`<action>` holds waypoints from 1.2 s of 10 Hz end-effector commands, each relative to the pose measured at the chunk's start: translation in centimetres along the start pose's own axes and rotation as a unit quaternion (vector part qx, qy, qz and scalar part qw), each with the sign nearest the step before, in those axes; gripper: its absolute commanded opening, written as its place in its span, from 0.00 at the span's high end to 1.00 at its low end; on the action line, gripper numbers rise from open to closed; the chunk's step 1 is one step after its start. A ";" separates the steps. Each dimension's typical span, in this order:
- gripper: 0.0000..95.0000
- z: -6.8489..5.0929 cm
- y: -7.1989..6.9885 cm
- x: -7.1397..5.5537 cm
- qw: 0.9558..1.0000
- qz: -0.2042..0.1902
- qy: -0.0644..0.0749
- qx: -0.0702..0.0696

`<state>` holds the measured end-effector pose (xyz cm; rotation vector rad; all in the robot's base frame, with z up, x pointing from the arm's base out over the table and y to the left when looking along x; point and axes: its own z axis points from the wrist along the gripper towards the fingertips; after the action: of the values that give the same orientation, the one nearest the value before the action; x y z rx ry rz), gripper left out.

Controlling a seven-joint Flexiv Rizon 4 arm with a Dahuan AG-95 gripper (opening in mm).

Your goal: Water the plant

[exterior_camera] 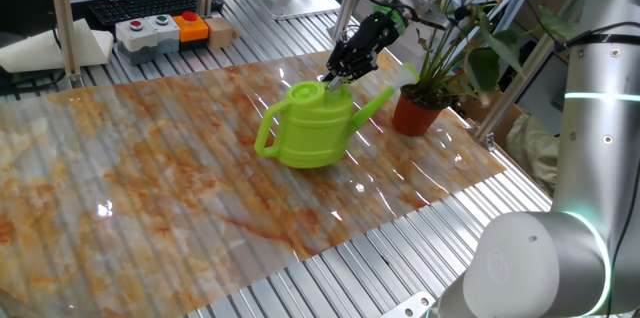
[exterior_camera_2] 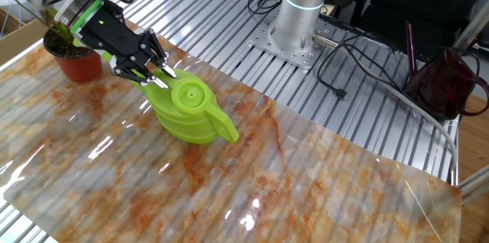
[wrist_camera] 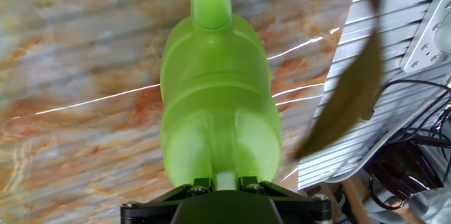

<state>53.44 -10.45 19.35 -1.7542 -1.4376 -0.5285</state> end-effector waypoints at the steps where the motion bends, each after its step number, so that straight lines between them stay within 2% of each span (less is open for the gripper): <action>1: 1.00 -0.2 0.1 0.1 1.000 0.001 -0.001 0.001; 5: 1.00 -0.2 0.0 0.1 1.000 -0.002 -0.006 0.001; 7: 1.00 -0.2 0.0 0.2 1.000 0.000 -0.001 0.001; 9: 1.00 -0.2 0.0 0.2 1.000 0.004 -0.006 0.001; 12: 1.00 -0.2 0.0 0.2 1.000 -0.006 -0.005 0.001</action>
<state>53.53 -10.59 19.58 -1.7483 -1.4551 -0.5253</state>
